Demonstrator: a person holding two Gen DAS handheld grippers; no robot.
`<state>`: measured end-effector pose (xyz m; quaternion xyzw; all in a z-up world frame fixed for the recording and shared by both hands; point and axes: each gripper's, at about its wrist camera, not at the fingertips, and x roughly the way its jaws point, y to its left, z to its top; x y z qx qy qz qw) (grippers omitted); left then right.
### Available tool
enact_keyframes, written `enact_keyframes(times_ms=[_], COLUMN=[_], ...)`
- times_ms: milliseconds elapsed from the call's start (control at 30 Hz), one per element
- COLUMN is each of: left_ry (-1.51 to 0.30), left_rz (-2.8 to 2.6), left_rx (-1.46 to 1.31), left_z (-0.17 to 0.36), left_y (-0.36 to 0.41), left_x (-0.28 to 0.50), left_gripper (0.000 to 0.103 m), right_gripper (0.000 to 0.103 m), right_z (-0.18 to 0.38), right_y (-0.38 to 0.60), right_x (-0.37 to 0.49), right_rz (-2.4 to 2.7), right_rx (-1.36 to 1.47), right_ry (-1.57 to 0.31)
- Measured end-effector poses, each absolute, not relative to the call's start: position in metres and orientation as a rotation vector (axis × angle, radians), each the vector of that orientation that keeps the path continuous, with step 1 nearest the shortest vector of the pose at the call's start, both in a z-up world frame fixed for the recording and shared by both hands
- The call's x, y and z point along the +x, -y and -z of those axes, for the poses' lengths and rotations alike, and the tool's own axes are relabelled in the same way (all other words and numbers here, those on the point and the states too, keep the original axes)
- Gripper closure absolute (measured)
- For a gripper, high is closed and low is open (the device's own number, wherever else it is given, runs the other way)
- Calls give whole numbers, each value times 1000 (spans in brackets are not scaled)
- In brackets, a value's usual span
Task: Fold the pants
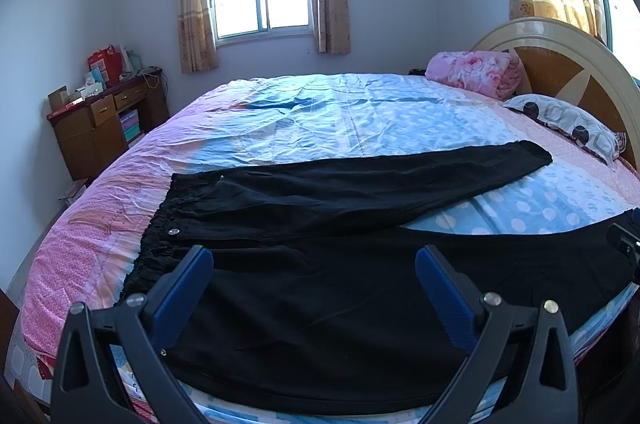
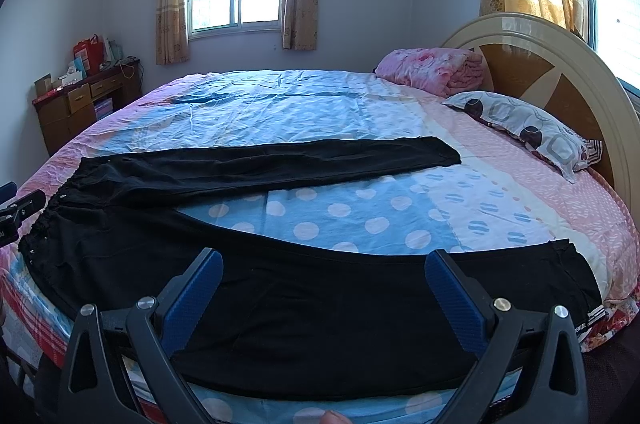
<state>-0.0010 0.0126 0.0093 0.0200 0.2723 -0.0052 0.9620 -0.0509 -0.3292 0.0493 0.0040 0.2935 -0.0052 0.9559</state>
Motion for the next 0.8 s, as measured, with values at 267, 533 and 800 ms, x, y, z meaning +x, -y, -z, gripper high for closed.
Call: enact_keyframes(times_ms=[267, 533, 800], left_ry=[-560, -572, -601], left_rz=[7, 10, 25], left_rx=[45, 47, 64], left_z=[-7, -1, 10], left_y=[-13, -12, -15], left_x=[1, 4, 14], left_gripper=[0, 0, 0], right_gripper=[1, 1, 1], right_z=[-47, -43, -39], right_y=[330, 331, 335], right_x=[-50, -49, -45], right_rz=[12, 13, -25], right_rx=[11, 11, 18], right_ry=[-603, -610, -628])
